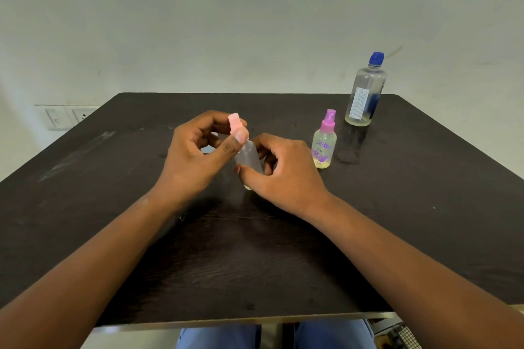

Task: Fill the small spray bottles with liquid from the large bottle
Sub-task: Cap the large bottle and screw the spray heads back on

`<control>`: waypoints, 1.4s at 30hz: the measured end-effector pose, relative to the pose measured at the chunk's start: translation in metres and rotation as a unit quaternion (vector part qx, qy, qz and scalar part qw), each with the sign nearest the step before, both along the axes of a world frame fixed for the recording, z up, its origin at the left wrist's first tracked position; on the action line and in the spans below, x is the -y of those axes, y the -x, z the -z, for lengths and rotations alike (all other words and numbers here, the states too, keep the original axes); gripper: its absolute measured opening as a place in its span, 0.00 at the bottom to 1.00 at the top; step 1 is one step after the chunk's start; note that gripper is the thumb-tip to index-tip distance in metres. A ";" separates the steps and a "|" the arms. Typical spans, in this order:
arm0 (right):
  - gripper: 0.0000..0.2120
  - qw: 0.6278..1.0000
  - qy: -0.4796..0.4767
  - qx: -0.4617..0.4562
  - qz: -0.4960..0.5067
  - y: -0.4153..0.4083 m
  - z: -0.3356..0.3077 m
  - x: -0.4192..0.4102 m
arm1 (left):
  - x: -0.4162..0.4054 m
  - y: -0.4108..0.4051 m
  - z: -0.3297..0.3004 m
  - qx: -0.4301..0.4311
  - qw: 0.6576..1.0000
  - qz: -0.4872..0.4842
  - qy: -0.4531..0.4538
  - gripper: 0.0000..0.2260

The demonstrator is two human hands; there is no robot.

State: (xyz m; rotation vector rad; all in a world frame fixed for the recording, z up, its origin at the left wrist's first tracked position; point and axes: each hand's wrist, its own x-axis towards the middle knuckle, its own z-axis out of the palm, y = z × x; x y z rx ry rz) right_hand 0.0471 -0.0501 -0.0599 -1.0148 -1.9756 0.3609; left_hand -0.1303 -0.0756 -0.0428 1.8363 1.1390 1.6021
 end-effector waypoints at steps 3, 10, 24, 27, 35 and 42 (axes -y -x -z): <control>0.12 1.000 0.003 0.003 -0.015 0.001 0.000 0.002 | -0.001 0.001 0.001 -0.004 1.000 -0.006 0.002 0.08; 0.17 0.999 0.014 -0.027 -0.016 0.002 0.000 0.001 | -0.003 0.004 0.004 0.063 0.997 0.027 0.041 0.11; 0.16 0.999 0.025 -0.038 -0.022 0.001 0.000 0.002 | -0.005 0.005 0.005 0.065 0.994 0.037 0.074 0.13; 0.16 0.999 0.026 -0.042 -0.022 0.002 0.001 0.002 | -0.003 0.006 0.005 0.071 0.992 0.066 0.081 0.12; 0.12 0.999 0.022 -0.033 -0.031 0.000 0.001 0.002 | -0.004 0.004 0.004 0.079 0.991 0.053 0.091 0.19; 0.12 0.998 0.025 -0.044 -0.037 0.000 0.001 0.001 | 0.000 0.003 0.002 0.084 0.988 0.082 0.100 0.13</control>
